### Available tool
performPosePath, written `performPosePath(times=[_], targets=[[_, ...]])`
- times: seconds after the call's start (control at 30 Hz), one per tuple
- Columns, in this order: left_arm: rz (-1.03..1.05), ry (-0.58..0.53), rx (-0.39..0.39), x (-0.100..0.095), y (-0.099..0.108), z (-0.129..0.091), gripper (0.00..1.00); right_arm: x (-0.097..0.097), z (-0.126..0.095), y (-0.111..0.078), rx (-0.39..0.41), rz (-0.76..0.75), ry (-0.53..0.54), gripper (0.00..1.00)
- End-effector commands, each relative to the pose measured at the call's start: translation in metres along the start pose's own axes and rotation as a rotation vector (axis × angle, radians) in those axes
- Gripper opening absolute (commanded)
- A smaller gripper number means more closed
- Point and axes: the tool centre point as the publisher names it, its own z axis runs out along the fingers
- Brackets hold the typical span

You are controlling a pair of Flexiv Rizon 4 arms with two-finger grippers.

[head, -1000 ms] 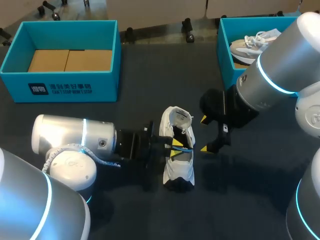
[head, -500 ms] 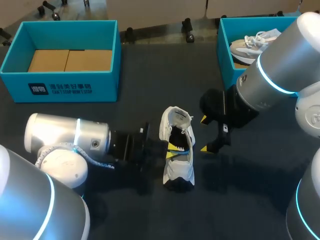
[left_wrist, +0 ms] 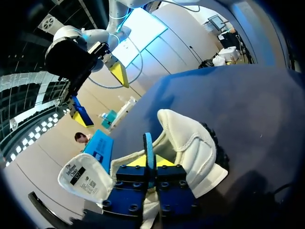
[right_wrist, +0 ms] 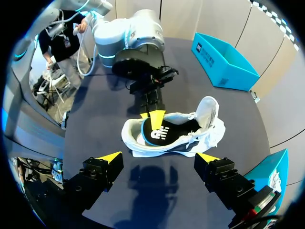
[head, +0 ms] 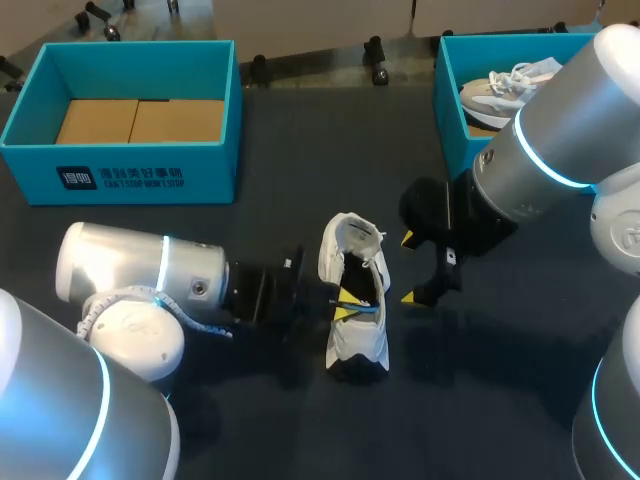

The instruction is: Take the shoe out of the shoebox, open the shoe tongue, remove and reinsert the insole, then place the shoe into the shoebox

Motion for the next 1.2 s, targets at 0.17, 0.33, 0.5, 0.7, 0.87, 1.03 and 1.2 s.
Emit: performPosePath(times=[0.17,0.33,0.5,0.7,0.87,1.03,1.2], targets=[[0.017,-0.021,0.024,-0.013,-0.015,-0.024,1.00,0.001,0.001,0.000,-0.001,-0.001,-0.002,1.00],[0.036,-0.016,0.037,-0.020,-0.023,-0.036,1.00,0.001,0.001,0.000,-0.001,-0.001,-0.002,1.00],[0.054,-0.011,0.035,-0.026,-0.027,-0.048,1.00,0.001,0.001,0.000,-0.001,-0.001,-0.002,1.00],[0.098,0.055,0.018,-0.031,-0.028,-0.055,0.31,0.001,0.001,0.000,-0.001,-0.001,-0.002,1.00],[0.156,0.160,0.030,-0.030,-0.028,-0.063,0.00,0.001,0.001,0.000,-0.001,-0.001,-0.002,1.00],[0.287,0.344,0.040,-0.021,-0.026,-0.072,0.00,0.001,0.001,0.000,-0.001,-0.001,-0.002,1.00],[0.334,0.458,0.068,-0.018,-0.030,-0.081,0.00,0.001,0.001,0.000,-0.001,-0.001,-0.002,1.00]])
